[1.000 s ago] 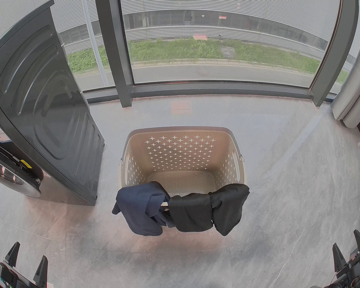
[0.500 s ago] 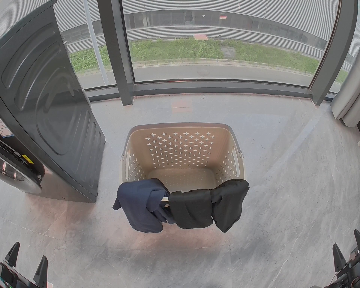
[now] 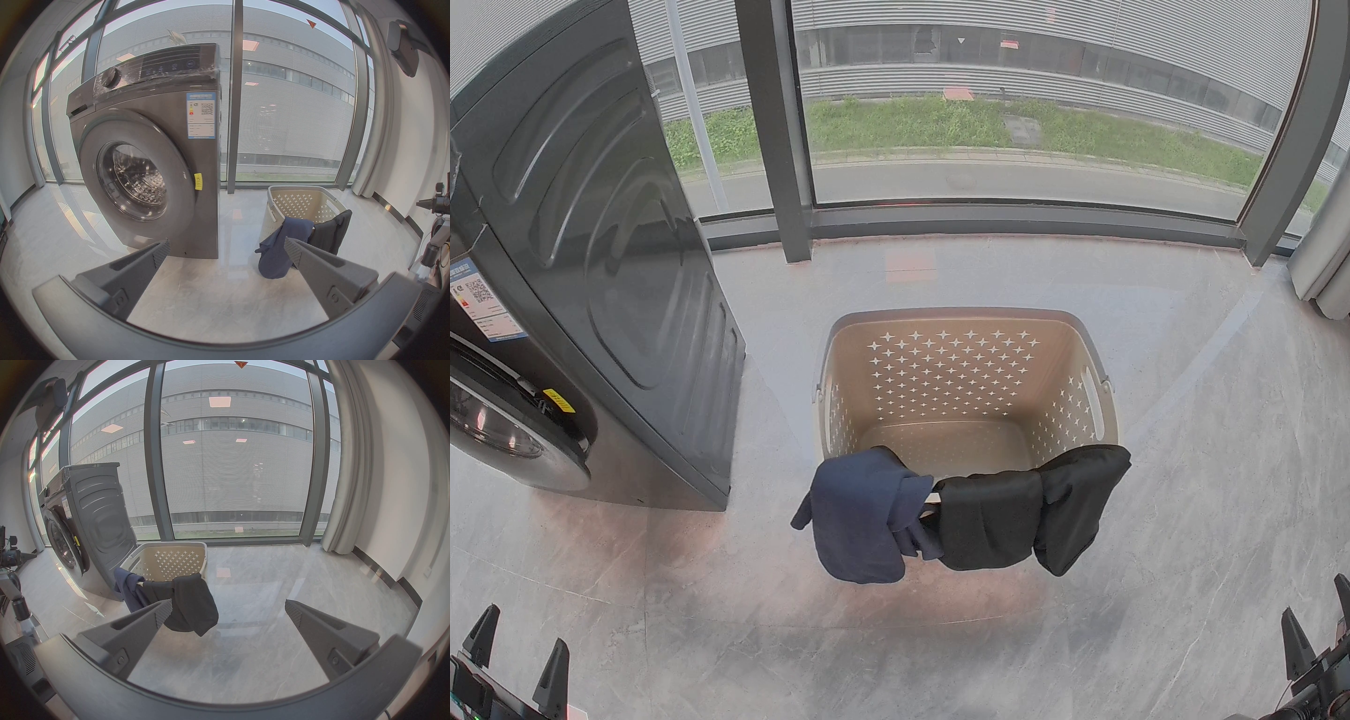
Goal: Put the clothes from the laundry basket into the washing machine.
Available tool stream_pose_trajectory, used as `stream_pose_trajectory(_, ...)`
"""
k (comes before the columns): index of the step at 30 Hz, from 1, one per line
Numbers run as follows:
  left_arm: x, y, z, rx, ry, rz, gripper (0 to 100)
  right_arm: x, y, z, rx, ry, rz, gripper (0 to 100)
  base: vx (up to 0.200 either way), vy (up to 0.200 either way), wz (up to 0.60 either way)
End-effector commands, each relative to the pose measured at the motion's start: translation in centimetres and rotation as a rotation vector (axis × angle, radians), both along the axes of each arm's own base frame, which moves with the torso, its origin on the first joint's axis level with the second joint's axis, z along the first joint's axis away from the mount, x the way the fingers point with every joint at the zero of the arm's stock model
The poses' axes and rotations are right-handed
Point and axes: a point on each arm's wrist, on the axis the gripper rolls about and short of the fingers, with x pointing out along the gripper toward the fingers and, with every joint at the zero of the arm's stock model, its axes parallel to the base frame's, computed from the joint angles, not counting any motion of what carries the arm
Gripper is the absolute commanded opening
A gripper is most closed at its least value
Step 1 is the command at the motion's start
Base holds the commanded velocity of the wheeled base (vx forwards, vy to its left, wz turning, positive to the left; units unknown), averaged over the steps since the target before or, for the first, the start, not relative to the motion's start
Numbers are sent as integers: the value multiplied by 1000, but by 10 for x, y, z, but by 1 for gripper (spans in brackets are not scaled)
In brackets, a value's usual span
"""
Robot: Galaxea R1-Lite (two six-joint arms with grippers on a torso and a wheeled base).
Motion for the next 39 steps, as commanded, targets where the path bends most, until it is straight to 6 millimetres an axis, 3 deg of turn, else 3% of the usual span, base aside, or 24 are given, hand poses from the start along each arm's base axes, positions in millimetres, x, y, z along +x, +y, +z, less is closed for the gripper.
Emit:
stream_pose_trajectory(1, 0, 0, -5, 0, 3, 0, 100, 0, 0, -5, -1, 1, 1, 100, 0, 200, 0)
stream_pose_trajectory(39, 0, 0, -5, 0, 3, 0, 100, 0, 0, -5, -2, 2, 0, 100, 0, 200, 0)
